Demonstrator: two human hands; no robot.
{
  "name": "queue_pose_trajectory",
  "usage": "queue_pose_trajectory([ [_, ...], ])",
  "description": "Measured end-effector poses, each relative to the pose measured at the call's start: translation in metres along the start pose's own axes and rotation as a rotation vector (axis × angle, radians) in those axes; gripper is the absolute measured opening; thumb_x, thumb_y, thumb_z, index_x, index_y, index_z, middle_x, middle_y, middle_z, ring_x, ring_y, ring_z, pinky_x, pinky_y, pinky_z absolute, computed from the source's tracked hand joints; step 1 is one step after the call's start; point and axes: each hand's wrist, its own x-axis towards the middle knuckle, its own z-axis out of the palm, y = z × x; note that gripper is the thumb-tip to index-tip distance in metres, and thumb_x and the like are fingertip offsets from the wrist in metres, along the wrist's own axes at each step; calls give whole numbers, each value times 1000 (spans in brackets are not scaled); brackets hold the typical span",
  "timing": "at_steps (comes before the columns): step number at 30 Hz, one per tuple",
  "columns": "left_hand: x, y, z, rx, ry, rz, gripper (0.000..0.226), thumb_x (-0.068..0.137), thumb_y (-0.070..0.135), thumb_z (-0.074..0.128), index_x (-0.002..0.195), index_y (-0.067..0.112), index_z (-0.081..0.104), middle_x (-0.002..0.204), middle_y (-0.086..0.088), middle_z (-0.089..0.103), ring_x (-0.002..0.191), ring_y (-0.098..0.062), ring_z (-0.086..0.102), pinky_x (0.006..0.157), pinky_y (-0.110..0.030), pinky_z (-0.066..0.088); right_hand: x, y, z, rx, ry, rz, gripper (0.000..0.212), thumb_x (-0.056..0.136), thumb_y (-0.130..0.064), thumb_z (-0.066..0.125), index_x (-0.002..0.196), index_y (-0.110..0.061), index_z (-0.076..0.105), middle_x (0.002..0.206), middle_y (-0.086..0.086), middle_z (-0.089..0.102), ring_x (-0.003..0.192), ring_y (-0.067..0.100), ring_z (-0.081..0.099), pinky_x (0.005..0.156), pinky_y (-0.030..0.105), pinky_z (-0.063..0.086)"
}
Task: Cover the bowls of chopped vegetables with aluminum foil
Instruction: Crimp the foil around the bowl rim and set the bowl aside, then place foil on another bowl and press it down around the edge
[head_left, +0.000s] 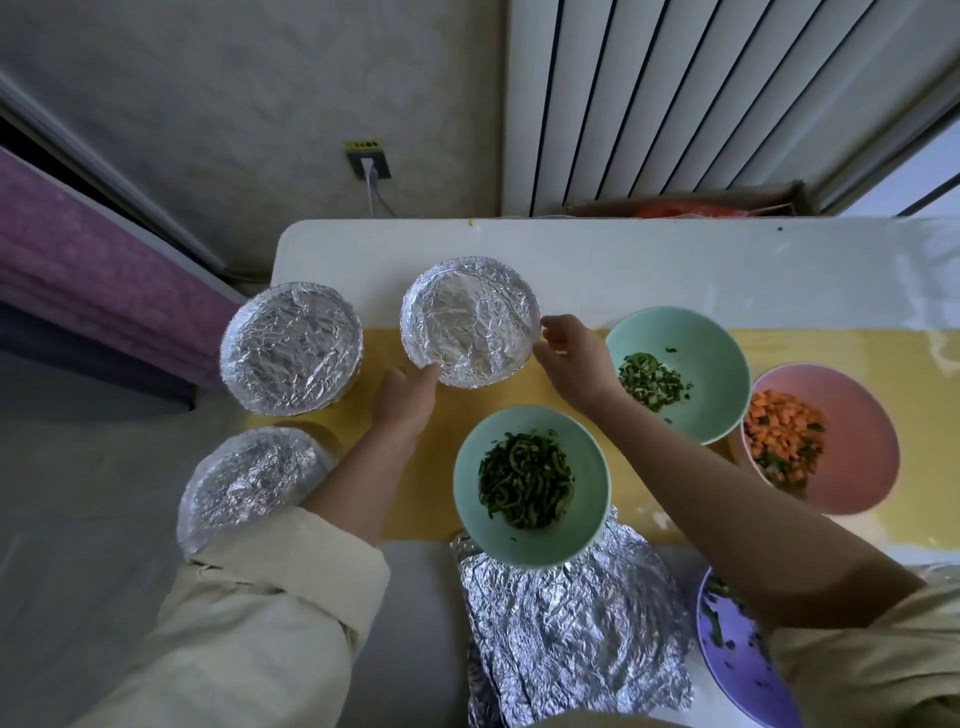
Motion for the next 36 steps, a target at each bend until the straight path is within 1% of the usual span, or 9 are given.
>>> queue_pose_trajectory([
  [2, -14, -12, -1, 33, -37, 10, 77, 63, 69, 55, 108, 8, 63, 106, -9, 68, 94, -30, 66, 87, -45, 56, -20, 5, -4, -78, 41, -86, 35, 93, -16, 59, 126, -7, 56, 112, 11, 66, 101, 24, 63, 92, 40, 49],
  [5, -46, -28, 0, 143, -179, 63, 43, 68, 61, 62, 74, 19, 64, 84, -6, 69, 81, -27, 66, 80, -40, 54, -47, 17, -6, -188, 55, -147, 38, 91, -16, 59, 126, -5, 51, 110, 13, 65, 98, 27, 62, 85, 40, 50],
  [11, -74, -67, 4, 266, -310, 120, 15, 97, 5, 53, 111, 3, 60, 103, -14, 65, 81, -29, 66, 56, -29, 57, -89, 34, -4, -281, -19, -200, 45, 92, -14, 59, 135, -3, 48, 132, 16, 56, 118, 31, 55, 98, 38, 43],
  [16, -74, -93, -4, 166, -123, 143, 11, 84, 17, 56, 91, 9, 59, 99, -16, 69, 79, -36, 72, 70, -52, 61, -130, 35, 5, -86, 81, -225, 47, 102, -30, 46, 142, -8, 40, 143, 11, 47, 130, 23, 45, 104, 40, 38],
  [21, -70, -132, -18, -37, 34, 97, 42, 73, 28, 51, 108, 5, 55, 109, -18, 64, 97, -39, 67, 84, -55, 57, -170, 48, 27, 16, 236, -144, 33, 102, -18, 44, 131, -5, 47, 130, 11, 54, 109, 19, 55, 90, 31, 43],
  [26, -125, -138, -35, -242, 54, 65, 28, 93, -3, 42, 117, 8, 52, 114, -12, 59, 64, -22, 62, 80, -54, 60, -224, 72, 74, -275, -47, -182, 32, 91, -12, 59, 122, -9, 53, 128, 15, 49, 94, 29, 59, 82, 40, 51],
  [29, -139, -154, -41, -299, 14, 42, 43, 95, -7, 38, 137, 2, 42, 128, -11, 50, 63, -12, 56, 82, -52, 59, -251, 82, 104, -412, -116, -136, 48, 87, -15, 61, 133, -11, 48, 138, 15, 43, 109, 32, 55, 91, 42, 48],
  [32, -145, -171, -46, -316, -4, 6, 43, 96, -7, 38, 138, 0, 41, 135, -12, 49, 64, -16, 59, 79, -45, 61, -273, 93, 124, -562, -159, -16, 78, 90, -33, 64, 151, -10, 21, 158, 12, 17, 143, 31, 25, 112, 50, 31],
  [36, -147, -195, -53, -301, 2, -13, 41, 92, -5, 42, 133, -3, 46, 138, -20, 51, 104, -39, 65, 63, -38, 63, -294, 104, 129, -693, -180, -5, 103, 83, -51, 68, 154, -13, 6, 163, 5, -4, 150, 24, 4, 119, 51, 14],
])
